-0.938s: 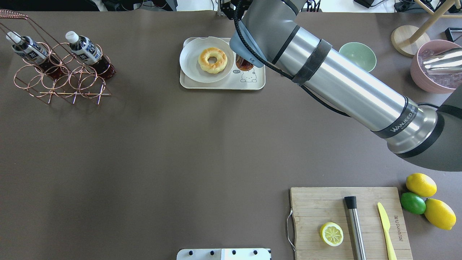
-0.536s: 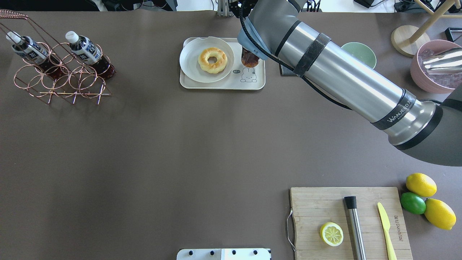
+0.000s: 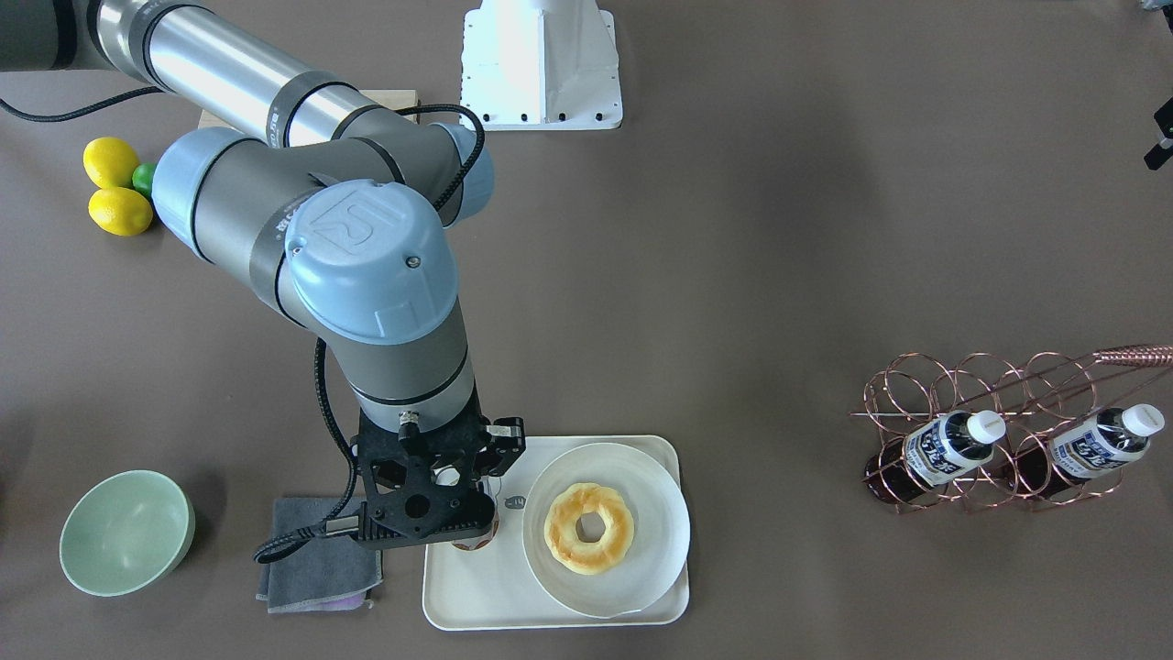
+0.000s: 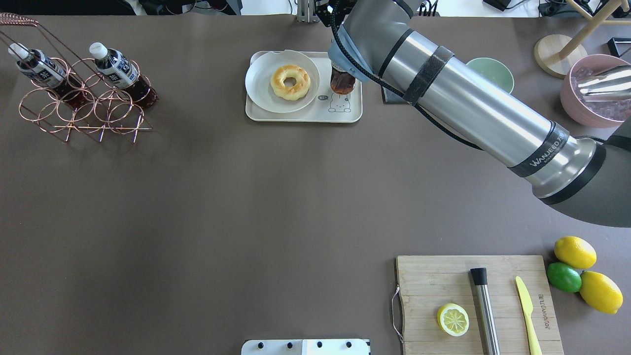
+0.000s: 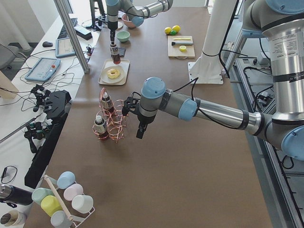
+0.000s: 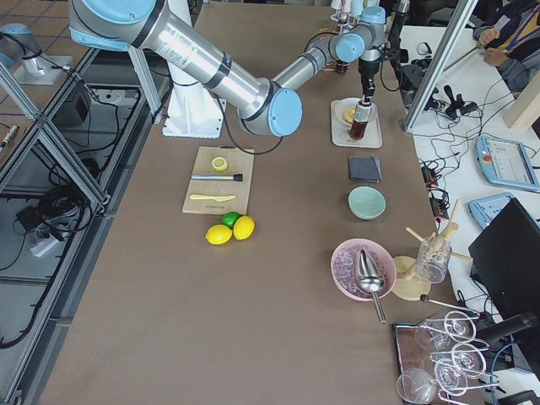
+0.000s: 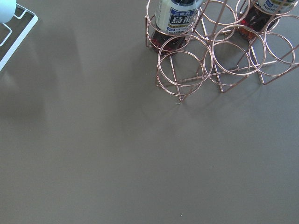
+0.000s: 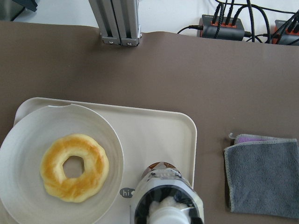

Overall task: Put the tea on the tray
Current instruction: 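Lower the bottle beside the plate and open the right gripper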

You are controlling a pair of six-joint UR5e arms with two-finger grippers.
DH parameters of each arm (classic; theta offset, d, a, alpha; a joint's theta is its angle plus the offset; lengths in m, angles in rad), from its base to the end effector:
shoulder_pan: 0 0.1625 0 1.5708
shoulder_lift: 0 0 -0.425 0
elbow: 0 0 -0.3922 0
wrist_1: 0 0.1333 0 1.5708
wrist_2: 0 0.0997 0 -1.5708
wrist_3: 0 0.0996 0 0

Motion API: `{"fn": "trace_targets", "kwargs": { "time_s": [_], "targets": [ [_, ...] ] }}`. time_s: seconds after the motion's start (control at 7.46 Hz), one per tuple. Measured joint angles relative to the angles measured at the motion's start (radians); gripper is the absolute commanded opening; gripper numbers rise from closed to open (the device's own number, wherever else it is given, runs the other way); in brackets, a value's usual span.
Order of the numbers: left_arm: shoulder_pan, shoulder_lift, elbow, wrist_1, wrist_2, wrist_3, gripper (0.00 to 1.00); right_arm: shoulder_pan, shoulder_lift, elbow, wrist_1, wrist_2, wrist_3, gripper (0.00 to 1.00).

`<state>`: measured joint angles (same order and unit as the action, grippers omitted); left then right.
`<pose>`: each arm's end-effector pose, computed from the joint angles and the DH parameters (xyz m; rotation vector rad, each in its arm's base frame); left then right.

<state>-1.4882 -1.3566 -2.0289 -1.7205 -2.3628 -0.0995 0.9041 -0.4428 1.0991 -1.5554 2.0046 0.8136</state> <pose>-0.0284 -0.4129 0.5094 0.3000 0.8120 0.1400 -0.4408 -0.7080 0.1140 0.2064 -0.7531 -0.0063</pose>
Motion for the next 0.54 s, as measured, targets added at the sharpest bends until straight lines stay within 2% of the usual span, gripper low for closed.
{"fn": "trace_targets", "kwargs": {
  "time_s": [0.54],
  "targets": [
    [-0.003,0.022,-0.032,-0.001,0.000,-0.005,0.96,-0.005,-0.009,0.000,0.004,0.000,0.001,0.00]
  ]
}}
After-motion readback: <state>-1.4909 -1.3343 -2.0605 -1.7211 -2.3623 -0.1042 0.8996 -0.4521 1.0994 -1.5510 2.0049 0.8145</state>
